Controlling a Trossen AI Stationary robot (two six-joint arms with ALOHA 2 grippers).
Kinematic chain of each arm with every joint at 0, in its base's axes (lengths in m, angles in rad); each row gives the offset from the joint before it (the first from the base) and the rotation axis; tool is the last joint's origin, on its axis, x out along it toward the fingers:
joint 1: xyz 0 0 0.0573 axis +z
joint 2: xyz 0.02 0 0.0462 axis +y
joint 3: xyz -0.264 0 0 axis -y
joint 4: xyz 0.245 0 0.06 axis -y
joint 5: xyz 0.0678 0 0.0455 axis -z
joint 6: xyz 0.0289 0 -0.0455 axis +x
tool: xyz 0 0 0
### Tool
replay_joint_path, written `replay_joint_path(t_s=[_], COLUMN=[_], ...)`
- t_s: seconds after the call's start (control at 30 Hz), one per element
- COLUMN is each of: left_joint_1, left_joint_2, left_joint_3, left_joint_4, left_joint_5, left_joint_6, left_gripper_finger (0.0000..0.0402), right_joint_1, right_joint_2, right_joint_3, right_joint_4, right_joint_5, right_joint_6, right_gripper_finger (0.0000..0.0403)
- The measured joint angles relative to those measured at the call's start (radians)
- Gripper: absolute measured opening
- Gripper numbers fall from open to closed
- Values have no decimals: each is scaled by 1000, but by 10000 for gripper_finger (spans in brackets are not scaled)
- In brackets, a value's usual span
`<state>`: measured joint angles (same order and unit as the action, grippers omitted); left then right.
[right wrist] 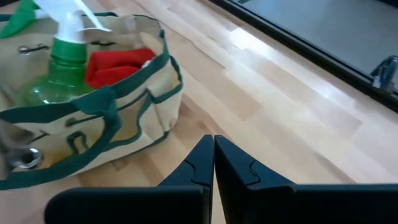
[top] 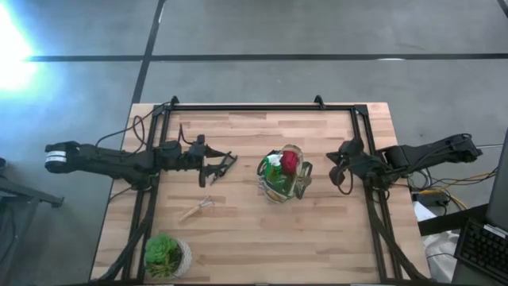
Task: Pick & Place Garden tools in Gardening bag
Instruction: Adjust the gardening bag
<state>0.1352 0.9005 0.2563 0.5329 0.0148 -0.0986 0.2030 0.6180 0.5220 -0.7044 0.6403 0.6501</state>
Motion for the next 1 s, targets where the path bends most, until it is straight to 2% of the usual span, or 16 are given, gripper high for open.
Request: replay_joint_path(t_s=[0.27,0.43,0.6,0.73,0.83,1.0], left_joint_1=[-3,-2,-2,-2,-2,-2], left_joint_2=[-1,1,0,0,0,0], left_joint_3=[0,0,0,0,0,0], left_joint_4=[41,37,36,35,35,37], left_joint_5=[29,29,23,14,14,28], left_joint_6=[-32,-31,-34,-34,-35,-35], left_gripper_finger=[207,207,207,207,207,207], right_joint_1=[-54,-160,-281,-382,-467,-592], right_joint_2=[-1,1,3,27,64,159], right_joint_3=[-23,-45,-52,-53,-53,-55], right_joint_4=[0,4,110,175,188,286], right_joint_5=[0,-25,-175,-248,-310,-475], right_joint_6=[-3,-15,-141,-223,-269,-362], right_gripper_finger=[8,8,8,8,8,8])
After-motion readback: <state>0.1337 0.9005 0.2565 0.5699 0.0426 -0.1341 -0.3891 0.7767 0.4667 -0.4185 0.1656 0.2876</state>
